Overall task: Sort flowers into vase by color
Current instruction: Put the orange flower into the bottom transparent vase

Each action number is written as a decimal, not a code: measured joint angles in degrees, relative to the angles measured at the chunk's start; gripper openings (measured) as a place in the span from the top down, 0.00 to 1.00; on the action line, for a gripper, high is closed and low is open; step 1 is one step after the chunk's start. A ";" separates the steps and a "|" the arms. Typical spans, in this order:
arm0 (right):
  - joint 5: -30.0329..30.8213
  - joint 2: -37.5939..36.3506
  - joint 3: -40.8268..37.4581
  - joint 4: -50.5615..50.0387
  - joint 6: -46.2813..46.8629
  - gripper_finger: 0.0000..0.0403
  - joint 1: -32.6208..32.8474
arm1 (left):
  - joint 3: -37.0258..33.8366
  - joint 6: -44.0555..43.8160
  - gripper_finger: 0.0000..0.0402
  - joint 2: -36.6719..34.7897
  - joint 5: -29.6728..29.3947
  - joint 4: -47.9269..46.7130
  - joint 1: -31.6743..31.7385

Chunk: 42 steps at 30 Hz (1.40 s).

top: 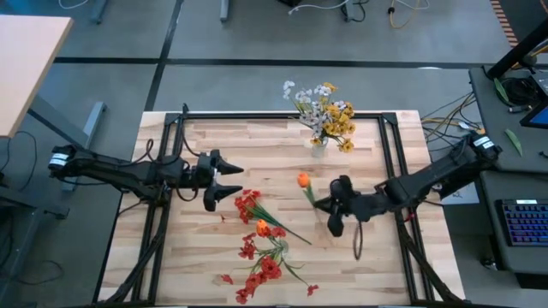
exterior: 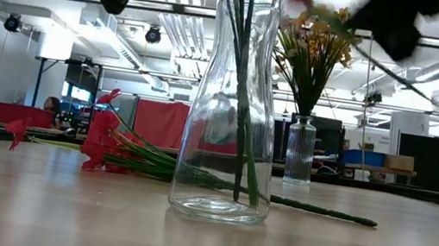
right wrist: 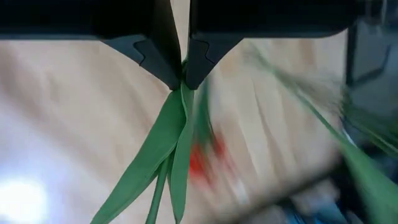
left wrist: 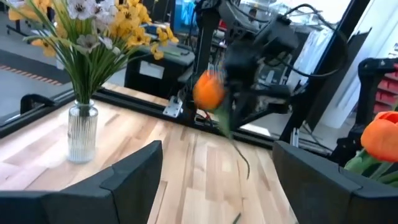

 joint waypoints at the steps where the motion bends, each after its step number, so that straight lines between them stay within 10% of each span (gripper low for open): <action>1: 2.82 0.08 0.11 4.91 -4.19 0.97 0.84 | -0.34 -0.07 0.28 0.00 -0.01 0.71 0.00; 12: 1.70 2.02 -0.15 46.26 -38.76 0.97 1.91 | -0.98 -0.92 0.28 0.26 -0.01 2.30 0.00; 42: -4.43 15.25 1.68 60.81 -40.99 0.89 1.77 | -0.98 -0.11 0.28 0.28 -0.05 2.22 0.00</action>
